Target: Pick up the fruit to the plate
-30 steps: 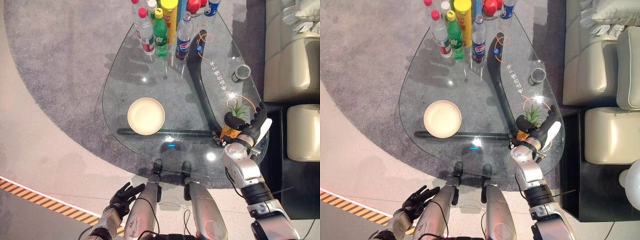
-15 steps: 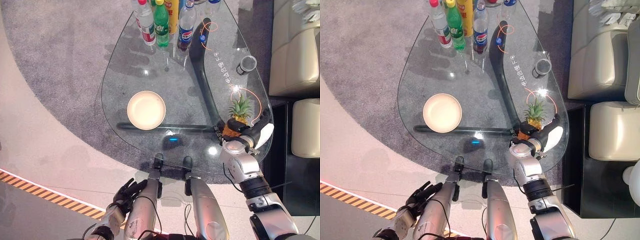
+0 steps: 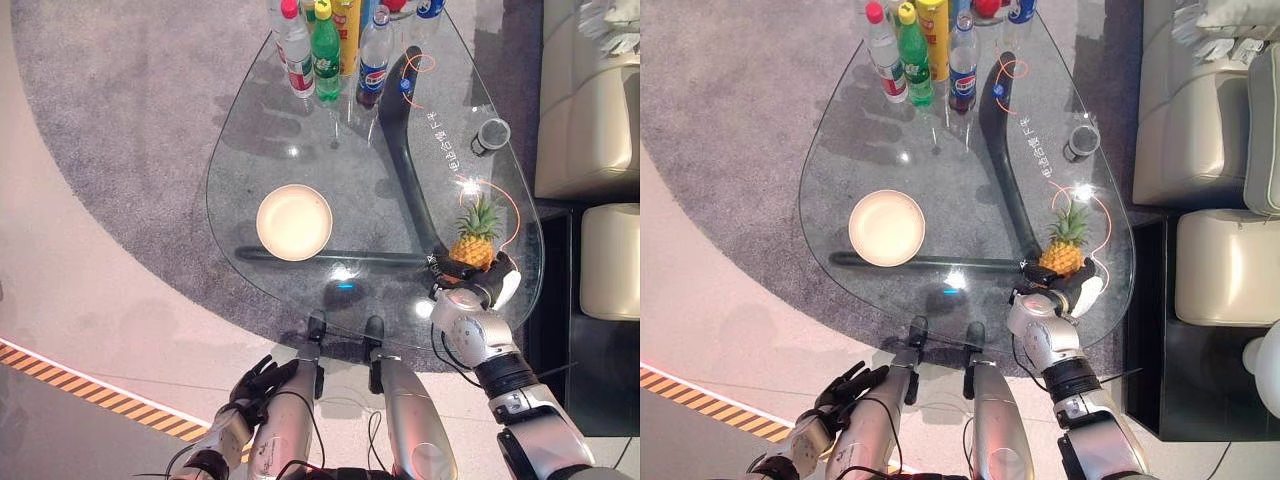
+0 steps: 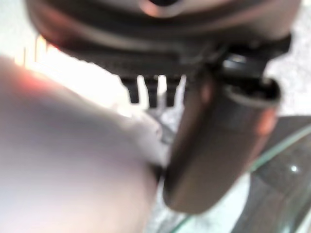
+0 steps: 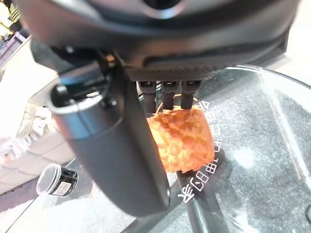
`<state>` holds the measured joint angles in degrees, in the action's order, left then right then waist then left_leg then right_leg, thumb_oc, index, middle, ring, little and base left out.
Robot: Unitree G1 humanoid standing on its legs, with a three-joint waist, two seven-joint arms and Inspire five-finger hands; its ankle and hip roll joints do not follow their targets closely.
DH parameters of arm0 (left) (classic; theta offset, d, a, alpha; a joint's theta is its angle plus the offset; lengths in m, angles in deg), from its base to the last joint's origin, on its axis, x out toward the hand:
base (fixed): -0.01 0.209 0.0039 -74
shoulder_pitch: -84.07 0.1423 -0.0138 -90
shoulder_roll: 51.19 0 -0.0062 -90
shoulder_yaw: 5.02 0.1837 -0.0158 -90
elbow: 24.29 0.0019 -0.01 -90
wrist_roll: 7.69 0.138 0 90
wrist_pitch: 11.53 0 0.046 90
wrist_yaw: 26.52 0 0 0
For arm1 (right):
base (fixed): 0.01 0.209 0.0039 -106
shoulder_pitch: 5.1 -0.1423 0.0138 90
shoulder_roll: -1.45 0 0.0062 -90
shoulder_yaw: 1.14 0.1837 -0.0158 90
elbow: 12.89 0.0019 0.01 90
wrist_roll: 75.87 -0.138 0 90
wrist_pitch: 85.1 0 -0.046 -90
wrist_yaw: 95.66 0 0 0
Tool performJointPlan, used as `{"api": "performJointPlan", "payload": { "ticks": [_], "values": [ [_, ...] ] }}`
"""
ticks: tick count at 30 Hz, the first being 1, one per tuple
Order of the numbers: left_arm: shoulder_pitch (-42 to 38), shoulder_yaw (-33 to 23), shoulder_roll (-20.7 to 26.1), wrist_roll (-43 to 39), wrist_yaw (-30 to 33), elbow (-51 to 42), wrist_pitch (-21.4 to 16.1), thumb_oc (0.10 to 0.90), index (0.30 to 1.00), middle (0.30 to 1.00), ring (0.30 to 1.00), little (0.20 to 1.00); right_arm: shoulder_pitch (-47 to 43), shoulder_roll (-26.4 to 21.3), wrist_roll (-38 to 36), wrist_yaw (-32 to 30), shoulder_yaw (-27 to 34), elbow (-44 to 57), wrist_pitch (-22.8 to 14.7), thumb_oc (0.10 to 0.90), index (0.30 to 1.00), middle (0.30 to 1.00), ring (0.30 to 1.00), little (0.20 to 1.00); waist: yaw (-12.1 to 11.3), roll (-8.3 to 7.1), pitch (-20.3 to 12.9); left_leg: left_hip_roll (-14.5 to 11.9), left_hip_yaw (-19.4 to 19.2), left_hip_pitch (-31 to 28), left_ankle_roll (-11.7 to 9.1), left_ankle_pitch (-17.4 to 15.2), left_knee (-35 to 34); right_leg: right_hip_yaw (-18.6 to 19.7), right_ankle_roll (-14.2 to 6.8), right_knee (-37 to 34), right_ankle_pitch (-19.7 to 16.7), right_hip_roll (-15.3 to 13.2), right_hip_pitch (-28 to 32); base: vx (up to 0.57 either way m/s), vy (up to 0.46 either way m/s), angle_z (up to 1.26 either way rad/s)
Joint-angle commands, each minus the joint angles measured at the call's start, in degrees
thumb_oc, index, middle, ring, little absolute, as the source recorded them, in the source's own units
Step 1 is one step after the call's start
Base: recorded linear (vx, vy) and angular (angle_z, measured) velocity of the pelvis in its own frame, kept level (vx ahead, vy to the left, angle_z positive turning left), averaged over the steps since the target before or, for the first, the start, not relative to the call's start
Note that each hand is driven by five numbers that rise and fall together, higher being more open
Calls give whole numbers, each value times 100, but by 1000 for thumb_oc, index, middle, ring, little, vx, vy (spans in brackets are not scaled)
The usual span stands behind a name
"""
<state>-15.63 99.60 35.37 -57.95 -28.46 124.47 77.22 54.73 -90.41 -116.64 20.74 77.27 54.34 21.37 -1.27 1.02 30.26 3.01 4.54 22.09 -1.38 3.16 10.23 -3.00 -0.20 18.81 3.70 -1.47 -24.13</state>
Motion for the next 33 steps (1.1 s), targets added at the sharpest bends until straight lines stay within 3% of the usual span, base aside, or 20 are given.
{"api": "performJointPlan", "payload": {
  "ticks": [1, 6, 29, 30, 31, 32, 33],
  "values": [
    [328, 67, -134, -17, -8, -14, 147, 800, 900, 900, 900, 900, -176, -116, -232, -253, 143, 179, -234, 800, 900, 900, 900, 900, -71, -256, -46, 260, -220, 258, 295, -595, 778, 175, 18, -635, -515, 10, 173, 8, -5, 3],
    [274, 104, -118, -27, -37, 10, 150, 800, 900, 900, 900, 900, -279, -174, -340, -466, 181, -269, -198, 800, 900, 900, 900, 900, -116, -252, -46, 277, -188, 312, 304, -609, 830, 133, 5, -622, -526, -12, 146, 4, -10, 9],
    [-62, 257, 30, -171, -87, 91, 253, 800, 900, 900, 900, 900, -1495, -729, -616, 171, 132, -2267, -350, 800, 900, 900, 900, 900, -358, -167, -46, 335, -24, 839, 296, -647, 1210, -10, -20, -245, -462, -75, -356, -1, -3, 3],
    [-77, 266, 37, -185, -82, 92, 257, 800, 900, 900, 900, 900, -1553, -761, -635, 186, 134, -2345, -320, 685, 801, 801, 801, 785, -365, -162, -46, 336, -24, 875, 295, -648, 1230, -11, -19, -218, -454, -73, -394, 0, 0, 0],
    [-88, 272, 45, -200, -92, 97, 251, 800, 900, 900, 900, 900, -1604, -781, -645, 228, 144, -2450, -304, 635, 759, 759, 759, 735, -374, -153, -46, 334, -20, 914, 293, -643, 1243, -12, -19, -190, -449, -69, -440, 0, 0, 0],
    [-107, 268, 57, -202, -112, 105, 260, 800, 900, 900, 900, 900, -1639, -807, -672, 278, 148, -2549, -297, 421, 575, 575, 575, 521, -381, -145, -46, 335, -17, 944, 292, -639, 1257, -14, -22, -165, -447, -69, -476, 0, 0, 0],
    [-119, 265, 69, -197, -140, 110, 266, 800, 900, 900, 900, 900, -1685, -847, -714, 348, 163, -2669, -273, 130, 326, 326, 326, 230, -390, -135, -46, 337, -10, 971, 293, -636, 1263, -17, -25, -140, -442, -70, -515, 0, 0, 0]
  ]
}}
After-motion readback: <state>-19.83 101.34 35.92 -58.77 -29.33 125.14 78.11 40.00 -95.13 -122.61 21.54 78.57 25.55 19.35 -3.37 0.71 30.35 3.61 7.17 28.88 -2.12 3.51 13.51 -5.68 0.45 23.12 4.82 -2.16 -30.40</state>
